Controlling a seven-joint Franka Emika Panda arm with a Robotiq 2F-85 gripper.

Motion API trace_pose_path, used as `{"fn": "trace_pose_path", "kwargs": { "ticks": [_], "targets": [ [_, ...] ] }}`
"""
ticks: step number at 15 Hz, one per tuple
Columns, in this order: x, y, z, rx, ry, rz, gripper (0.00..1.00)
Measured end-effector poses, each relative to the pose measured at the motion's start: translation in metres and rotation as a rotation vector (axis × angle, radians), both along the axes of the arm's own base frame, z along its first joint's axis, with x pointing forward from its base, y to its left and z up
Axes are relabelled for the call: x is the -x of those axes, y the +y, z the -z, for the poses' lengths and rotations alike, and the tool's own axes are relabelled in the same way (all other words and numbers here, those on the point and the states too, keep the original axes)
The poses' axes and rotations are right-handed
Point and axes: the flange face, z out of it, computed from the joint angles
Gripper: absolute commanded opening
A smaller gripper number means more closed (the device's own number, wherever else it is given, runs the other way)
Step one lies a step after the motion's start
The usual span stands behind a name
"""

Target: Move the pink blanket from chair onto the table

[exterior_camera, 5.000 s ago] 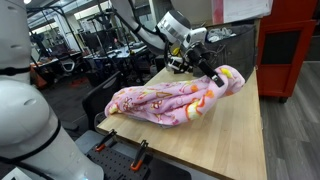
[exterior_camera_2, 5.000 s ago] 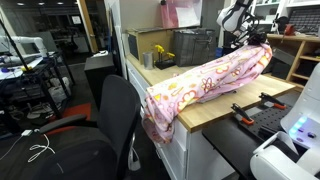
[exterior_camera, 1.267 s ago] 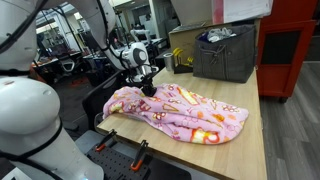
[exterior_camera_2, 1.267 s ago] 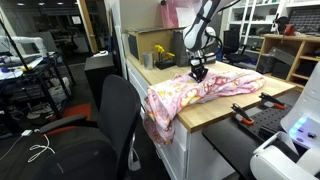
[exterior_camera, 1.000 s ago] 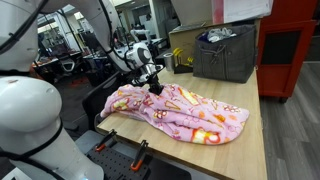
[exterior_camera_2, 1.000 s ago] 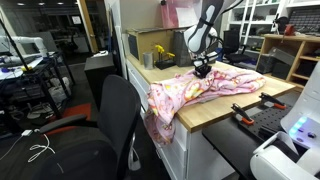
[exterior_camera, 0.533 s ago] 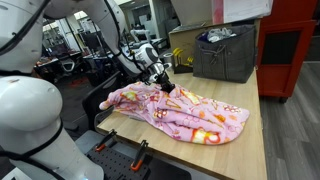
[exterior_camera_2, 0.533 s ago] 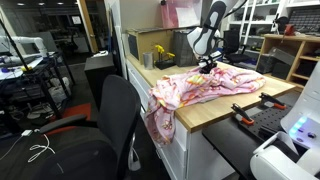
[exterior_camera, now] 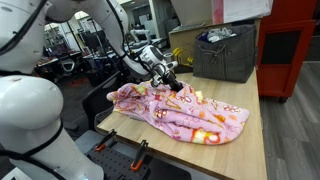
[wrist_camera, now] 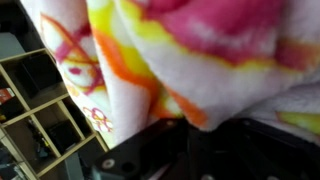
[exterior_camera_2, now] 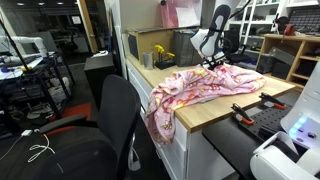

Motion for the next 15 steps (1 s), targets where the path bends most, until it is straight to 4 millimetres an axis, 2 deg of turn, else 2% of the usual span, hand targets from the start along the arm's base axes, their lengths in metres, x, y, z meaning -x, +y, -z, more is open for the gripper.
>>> {"fn": "trace_pose_path", "kwargs": {
  "ticks": [2,5,10,15],
  "targets": [
    [0.007,-0.002,-0.009,0.008,-0.014,0.056,0.00],
    [0.023,0.012,-0.046,-0.039,-0.021,0.113,0.00],
    [0.053,0.061,-0.135,-0.184,-0.082,0.169,0.00],
    [0.089,0.129,-0.237,-0.352,-0.122,0.129,0.00]
  ]
}}
